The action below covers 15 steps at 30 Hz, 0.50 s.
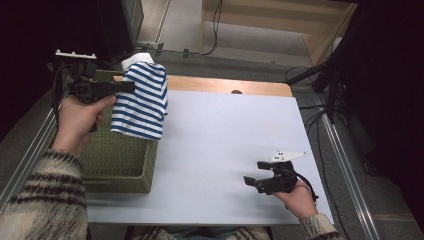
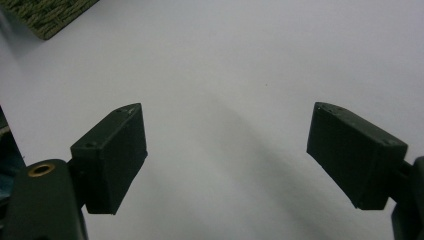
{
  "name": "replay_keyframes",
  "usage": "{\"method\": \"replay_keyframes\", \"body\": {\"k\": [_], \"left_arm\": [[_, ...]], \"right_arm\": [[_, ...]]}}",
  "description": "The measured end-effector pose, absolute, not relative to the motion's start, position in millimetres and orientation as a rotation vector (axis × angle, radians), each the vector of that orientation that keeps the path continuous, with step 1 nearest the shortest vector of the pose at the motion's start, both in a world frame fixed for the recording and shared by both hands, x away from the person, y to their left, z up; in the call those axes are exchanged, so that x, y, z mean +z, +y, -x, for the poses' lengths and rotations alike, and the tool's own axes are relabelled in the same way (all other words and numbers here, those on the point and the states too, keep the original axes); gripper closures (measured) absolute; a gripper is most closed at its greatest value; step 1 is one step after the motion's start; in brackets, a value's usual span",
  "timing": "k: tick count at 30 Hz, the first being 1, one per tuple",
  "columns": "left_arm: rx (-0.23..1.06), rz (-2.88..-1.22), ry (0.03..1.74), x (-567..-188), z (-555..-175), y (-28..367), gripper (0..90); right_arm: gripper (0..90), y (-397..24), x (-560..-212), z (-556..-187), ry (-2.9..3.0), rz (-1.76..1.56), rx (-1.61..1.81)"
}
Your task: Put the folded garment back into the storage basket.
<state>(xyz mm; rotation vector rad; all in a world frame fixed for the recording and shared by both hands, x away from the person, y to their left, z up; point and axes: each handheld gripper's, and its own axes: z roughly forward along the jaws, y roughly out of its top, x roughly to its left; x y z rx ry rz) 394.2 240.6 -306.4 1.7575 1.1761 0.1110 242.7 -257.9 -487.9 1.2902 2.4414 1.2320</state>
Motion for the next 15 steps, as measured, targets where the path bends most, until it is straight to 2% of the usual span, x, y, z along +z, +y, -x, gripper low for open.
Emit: {"method": "replay_keyframes", "body": {"k": [15], "left_arm": [[0.173, -1.719, 1.232, -299.1, -390.9, 281.0, 77.0]], "right_arm": [[14.6, -257.9, -487.9, -242.8, 2.441, -1.295, 1.223]]}}
